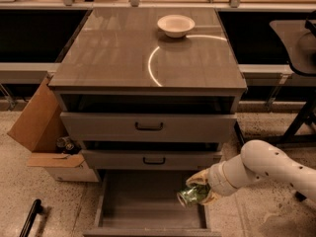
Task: Pick green can from bottom drawer and place on counter
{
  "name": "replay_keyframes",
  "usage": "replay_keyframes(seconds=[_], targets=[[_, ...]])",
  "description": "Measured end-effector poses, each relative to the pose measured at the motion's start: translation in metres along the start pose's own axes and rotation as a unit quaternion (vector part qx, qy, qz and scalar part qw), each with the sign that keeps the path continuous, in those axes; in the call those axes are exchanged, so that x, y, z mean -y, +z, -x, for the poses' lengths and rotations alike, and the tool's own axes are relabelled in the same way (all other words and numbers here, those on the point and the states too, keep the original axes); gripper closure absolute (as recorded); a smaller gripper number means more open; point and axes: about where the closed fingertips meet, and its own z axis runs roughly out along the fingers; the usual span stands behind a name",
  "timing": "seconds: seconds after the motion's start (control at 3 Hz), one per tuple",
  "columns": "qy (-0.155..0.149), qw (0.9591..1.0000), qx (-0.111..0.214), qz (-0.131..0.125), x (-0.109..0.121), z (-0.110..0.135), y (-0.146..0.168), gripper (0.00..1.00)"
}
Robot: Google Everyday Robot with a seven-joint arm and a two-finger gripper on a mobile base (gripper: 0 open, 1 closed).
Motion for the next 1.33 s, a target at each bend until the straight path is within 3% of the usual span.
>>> replay_keyframes(seconds=[0.33,1.0,1.33], targets=[[-0.023,0.9997,-0.002,-0.004,0.009,0.014,-0.032,1.0],[-0.076,0.9963,-0.035,-0.02,0.048,0.05,-0.14,1.0],[-0.099,0.9927,-0.059,-0.035,0.073,0.067,-0.191,1.0]])
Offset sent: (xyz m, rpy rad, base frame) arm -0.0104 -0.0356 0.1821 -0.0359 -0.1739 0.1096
